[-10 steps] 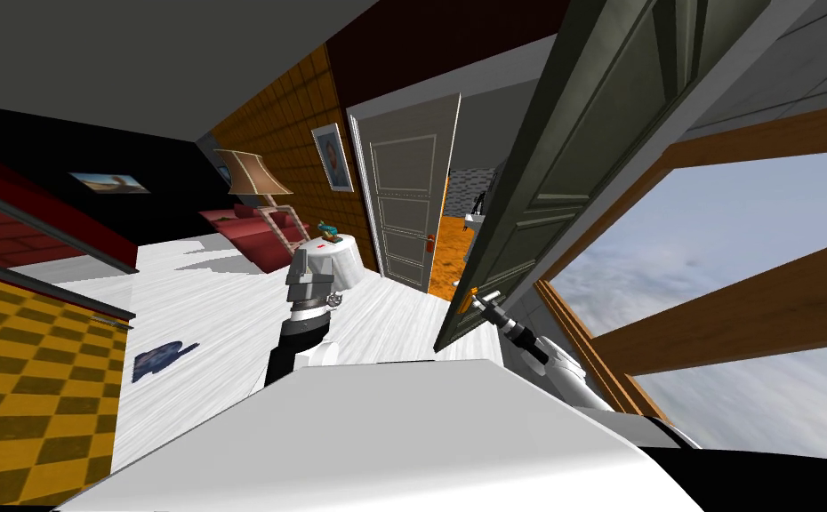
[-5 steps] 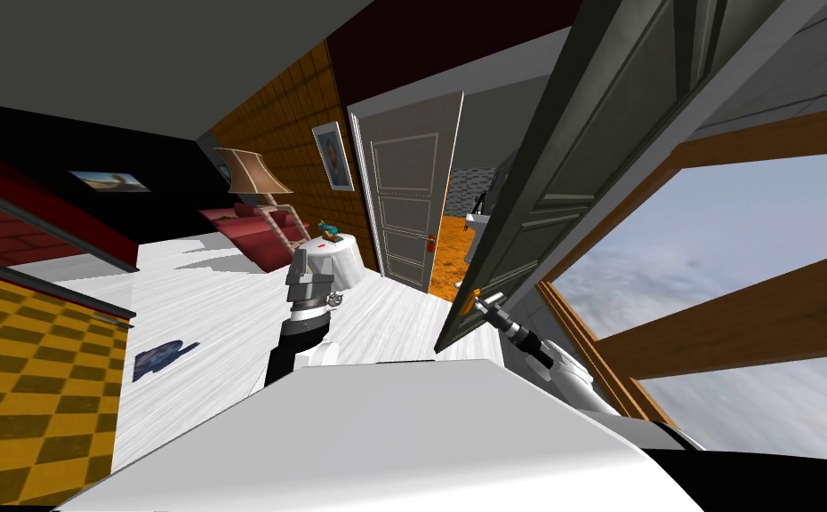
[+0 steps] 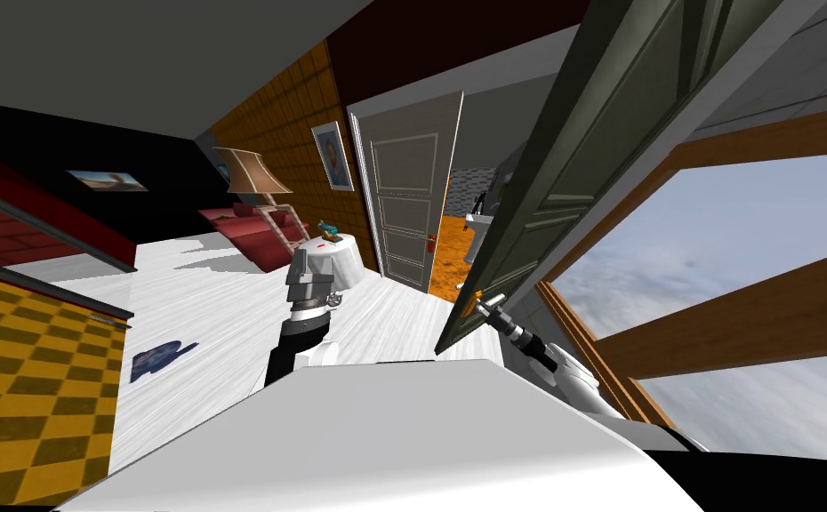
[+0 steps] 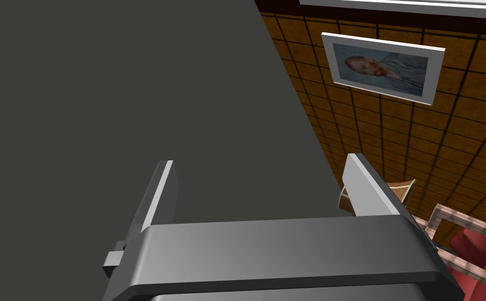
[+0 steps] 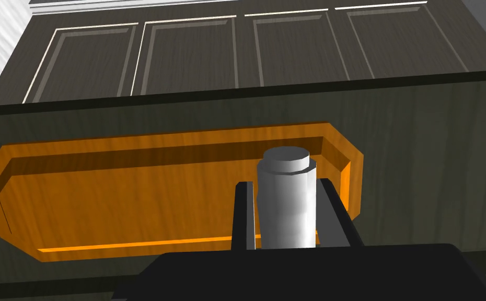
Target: Pull the door open
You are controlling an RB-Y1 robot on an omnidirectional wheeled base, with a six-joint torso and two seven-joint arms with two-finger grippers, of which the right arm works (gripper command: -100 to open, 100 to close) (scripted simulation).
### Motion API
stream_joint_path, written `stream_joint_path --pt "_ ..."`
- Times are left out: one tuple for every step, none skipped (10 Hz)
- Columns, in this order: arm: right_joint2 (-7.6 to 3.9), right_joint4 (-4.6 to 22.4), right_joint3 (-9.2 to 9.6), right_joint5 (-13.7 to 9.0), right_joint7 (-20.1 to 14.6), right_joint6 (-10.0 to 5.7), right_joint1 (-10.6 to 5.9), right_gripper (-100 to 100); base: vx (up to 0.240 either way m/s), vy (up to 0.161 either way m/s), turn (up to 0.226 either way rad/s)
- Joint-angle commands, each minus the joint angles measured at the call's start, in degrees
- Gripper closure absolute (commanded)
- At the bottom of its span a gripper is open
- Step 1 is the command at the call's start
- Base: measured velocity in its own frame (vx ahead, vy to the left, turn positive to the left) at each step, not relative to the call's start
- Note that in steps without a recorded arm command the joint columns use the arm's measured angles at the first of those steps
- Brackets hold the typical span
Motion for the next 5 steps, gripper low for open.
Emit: stream_joint_path --pt "0.13 0.4 0.03 0.5 0.0 -1.77 0.58 100 0.002 -0.014 -0.007" --pt "-0.01 0.6 -0.18 0.7 0.0 -2.4 0.76 100 0.0 -0.017 -0.013" --pt "-0.3 1.1 -0.61 1.1 0.0 -3.67 1.12 100 0.0 -0.035 -0.02" --pt "-0.3 1.1 -0.61 1.1 0.0 -3.67 1.12 100 -0.004 -0.027 -0.008" --pt "-0.62 1.6 -1.02 1.4 -0.1 -4.78 1.49 100 -0.01 -0.038 -0.007"
